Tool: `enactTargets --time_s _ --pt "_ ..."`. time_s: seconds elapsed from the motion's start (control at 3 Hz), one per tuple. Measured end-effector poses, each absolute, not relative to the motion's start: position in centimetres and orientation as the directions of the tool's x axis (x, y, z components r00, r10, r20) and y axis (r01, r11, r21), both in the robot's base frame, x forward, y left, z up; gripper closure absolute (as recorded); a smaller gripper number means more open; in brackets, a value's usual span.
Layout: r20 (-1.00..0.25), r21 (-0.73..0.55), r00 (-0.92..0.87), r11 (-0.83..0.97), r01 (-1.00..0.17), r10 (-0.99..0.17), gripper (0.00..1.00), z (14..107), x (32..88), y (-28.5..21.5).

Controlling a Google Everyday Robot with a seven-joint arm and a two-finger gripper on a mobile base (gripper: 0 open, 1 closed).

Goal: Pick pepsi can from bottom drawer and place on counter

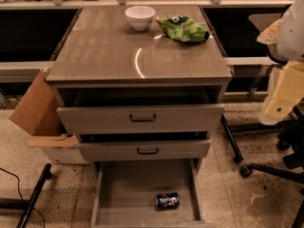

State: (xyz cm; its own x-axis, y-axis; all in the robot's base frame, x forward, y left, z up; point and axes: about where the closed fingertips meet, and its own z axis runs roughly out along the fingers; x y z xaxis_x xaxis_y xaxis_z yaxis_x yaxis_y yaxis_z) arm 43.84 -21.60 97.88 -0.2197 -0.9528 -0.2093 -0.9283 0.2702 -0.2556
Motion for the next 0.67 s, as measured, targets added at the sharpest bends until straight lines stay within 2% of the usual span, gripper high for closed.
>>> enactTargets --time_s 0.67 --pt "-0.226 -0.245 -0.202 0.256 -0.935 -0.953 0.0 95.4 43.9 -20.7"
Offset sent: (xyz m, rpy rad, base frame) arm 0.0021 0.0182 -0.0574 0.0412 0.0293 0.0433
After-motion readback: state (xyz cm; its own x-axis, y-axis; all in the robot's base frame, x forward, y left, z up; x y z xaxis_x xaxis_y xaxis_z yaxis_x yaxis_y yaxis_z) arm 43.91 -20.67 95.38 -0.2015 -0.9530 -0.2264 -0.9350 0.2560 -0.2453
